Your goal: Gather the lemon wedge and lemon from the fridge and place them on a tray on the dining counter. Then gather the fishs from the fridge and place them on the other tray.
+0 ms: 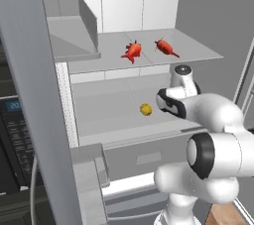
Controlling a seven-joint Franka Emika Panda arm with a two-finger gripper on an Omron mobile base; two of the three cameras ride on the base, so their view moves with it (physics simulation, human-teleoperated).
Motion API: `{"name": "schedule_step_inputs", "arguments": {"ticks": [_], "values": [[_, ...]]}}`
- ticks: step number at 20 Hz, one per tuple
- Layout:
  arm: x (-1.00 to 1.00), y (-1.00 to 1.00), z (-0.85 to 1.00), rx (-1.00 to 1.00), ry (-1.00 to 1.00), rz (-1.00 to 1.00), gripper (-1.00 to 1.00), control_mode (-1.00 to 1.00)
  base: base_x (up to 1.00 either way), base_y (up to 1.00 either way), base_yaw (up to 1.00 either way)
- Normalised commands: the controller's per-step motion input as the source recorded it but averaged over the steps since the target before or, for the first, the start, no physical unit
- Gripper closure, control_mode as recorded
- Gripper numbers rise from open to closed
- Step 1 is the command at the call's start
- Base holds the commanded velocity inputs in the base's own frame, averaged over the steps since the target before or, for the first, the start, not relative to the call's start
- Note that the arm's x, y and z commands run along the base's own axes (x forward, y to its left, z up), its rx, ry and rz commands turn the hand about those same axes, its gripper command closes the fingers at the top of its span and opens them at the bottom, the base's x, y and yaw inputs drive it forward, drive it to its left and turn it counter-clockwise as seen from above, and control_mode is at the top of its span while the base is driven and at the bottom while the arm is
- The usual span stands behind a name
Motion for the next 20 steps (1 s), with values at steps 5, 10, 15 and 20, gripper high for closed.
{"name": "schedule_step_inputs", "arguments": {"ticks": [5, 10, 15, 20], "values": [[0.18, 0.0, -0.12, 0.0, 0.0, 0.0, -1.0, -1.0, 0.0, 0.0, 0.0], [0.16, -0.02, -0.14, 0.0, 0.0, 0.0, -1.0, -1.0, 0.0, 0.0, 0.0], [0.17, -0.03, -0.15, 0.0, 0.0, 0.0, -1.0, -1.0, 0.0, 0.0, 0.0], [0.18, -0.03, -0.14, 0.0, 0.0, 0.0, -1.0, -1.0, 0.0, 0.0, 0.0]]}}
